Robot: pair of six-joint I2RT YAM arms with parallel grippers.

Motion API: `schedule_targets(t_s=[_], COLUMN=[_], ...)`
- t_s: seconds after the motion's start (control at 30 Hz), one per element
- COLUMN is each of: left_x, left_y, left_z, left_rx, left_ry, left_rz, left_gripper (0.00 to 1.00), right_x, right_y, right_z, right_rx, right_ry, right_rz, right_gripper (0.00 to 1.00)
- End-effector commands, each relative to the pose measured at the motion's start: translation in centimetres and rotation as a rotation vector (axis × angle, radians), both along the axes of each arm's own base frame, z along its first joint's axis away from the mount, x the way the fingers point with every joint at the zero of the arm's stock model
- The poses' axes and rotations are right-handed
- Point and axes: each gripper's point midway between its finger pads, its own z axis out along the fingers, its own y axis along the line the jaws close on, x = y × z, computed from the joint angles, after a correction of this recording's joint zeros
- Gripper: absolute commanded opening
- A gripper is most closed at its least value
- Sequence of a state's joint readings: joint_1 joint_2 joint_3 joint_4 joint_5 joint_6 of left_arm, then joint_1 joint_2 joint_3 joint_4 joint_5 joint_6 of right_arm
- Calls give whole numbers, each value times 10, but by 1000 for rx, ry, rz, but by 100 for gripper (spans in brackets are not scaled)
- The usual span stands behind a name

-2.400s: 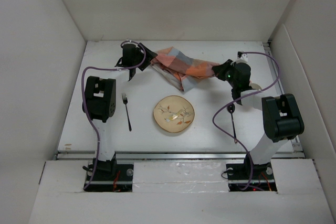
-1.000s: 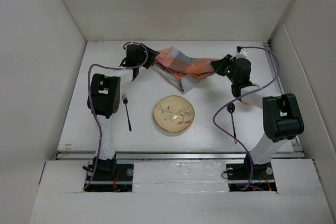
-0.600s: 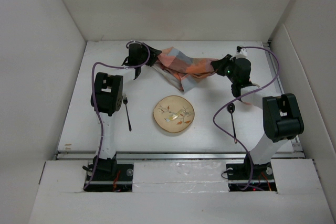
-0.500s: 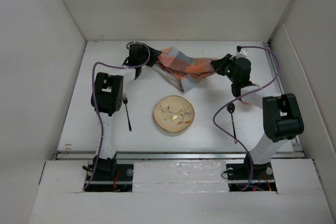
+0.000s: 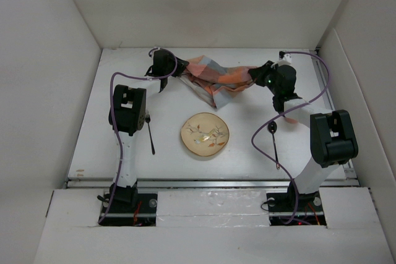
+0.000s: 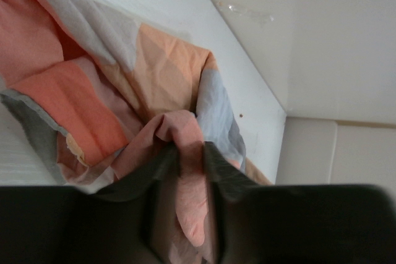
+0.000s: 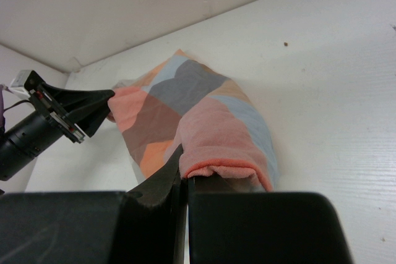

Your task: Set the dinner table for one person

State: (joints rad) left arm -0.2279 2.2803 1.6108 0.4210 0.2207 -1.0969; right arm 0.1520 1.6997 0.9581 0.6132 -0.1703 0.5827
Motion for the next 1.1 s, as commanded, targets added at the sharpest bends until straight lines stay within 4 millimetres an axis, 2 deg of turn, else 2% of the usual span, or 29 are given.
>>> schedule_targets(t_s=[0.0, 0.03, 0.07, 0.1, 0.13, 0.17, 0.23, 0.27, 0.3, 0.33, 0.37, 0.4, 0.43, 0.5, 0.53, 0.57, 0.63, 0.67, 0.8, 0.9, 1.0, 1.03, 1.07], left_x=[12, 13, 15, 16, 16, 13, 6, 6, -1, -7, -12, -23, -29, -50, -57, -72, -85, -105, -121, -117, -96, -90, -73], left_y=[-1, -2, 4, 10, 10, 17, 32, 32, 38, 40, 42, 47, 50, 60, 64, 68, 72, 77, 84, 86, 81, 80, 83], left_z=[29, 31, 33, 43, 58, 63, 133, 133, 174, 196, 222, 258, 276, 336, 349, 380, 402, 427, 443, 439, 411, 402, 381], left_rx=[7, -2, -13, -27, -41, -39, 10, 11, 39, 48, 56, 88, 106, 130, 157, 163, 198, 211, 236, 268, 299, 307, 319], left_ry=[-82, -93, -93, -110, -151, -162, -299, -298, -379, -421, -470, -542, -565, -674, -701, -757, -792, -845, -875, -858, -796, -773, -730], left_rz=[13, 12, 24, 23, 23, 31, 63, 63, 78, 78, 82, 90, 94, 130, 137, 149, 153, 167, 187, 193, 170, 163, 163], left_gripper=[16, 3, 0, 0, 0, 0, 0, 0, 0, 0, 0, 0, 0, 0, 0, 0, 0, 0, 0, 0, 0, 0, 0], right_x=[6, 6, 7, 6, 5, 4, -2, -6, -9, -20, -25, -32, -40, -59, -66, -79, -89, -103, -109, -96, -73, -58, -51], right_y=[6, 6, 6, 5, 4, 4, 5, 5, 4, 1, -1, 2, 2, -5, -3, -5, -7, -10, -8, -7, 3, 8, 11], right_z=[70, 73, 77, 87, 89, 96, 121, 134, 146, 176, 191, 207, 232, 272, 280, 310, 325, 347, 352, 338, 312, 296, 288], right_rx=[10, 6, 3, -3, -11, -17, -39, -37, -55, -60, -70, -93, -100, -119, -124, -120, -131, -126, -123, -126, -117, -117, -113], right_ry=[-156, -157, -163, -182, -178, -188, -223, -240, -262, -301, -317, -347, -370, -437, -437, -489, -496, -535, -538, -499, -447, -416, -401], right_rz=[24, 24, 21, 19, 18, 22, 34, 41, 39, 33, 28, 32, 27, 7, 13, 6, 8, 6, 9, 6, 34, 51, 59], right_gripper=[0, 0, 0, 0, 0, 0, 0, 0, 0, 0, 0, 0, 0, 0, 0, 0, 0, 0, 0, 0, 0, 0, 0])
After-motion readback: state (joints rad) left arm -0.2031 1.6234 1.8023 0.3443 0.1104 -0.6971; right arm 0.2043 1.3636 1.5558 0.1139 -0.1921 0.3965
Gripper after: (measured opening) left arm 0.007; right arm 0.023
